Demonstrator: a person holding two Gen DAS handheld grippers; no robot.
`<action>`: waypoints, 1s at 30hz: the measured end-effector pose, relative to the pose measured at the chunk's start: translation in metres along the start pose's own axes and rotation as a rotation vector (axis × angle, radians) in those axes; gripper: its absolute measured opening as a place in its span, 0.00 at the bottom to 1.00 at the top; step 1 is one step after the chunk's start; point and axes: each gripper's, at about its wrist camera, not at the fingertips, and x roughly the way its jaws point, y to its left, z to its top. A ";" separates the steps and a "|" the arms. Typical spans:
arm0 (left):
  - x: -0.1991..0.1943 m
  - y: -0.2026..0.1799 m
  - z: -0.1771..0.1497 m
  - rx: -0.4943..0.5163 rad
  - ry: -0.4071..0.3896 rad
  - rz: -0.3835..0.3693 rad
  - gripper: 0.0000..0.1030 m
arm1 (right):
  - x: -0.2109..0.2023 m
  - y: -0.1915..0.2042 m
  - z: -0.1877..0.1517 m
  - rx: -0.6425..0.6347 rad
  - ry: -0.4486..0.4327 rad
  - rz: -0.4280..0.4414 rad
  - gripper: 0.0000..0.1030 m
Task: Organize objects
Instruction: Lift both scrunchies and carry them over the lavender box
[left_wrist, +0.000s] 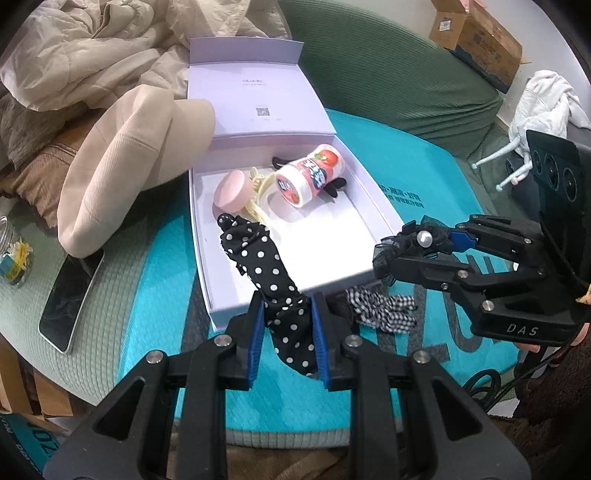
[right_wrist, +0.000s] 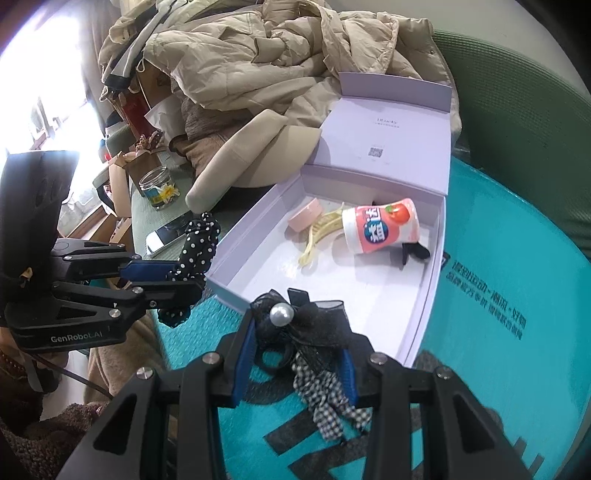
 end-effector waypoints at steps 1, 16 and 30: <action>0.001 0.001 0.002 0.000 0.001 0.001 0.22 | 0.002 -0.002 0.002 -0.001 0.000 0.000 0.39; 0.030 0.013 0.032 0.008 0.038 0.010 0.22 | 0.032 -0.025 0.028 0.015 0.029 -0.022 0.39; 0.063 0.027 0.045 0.007 0.092 0.009 0.22 | 0.064 -0.044 0.046 0.028 0.066 -0.021 0.38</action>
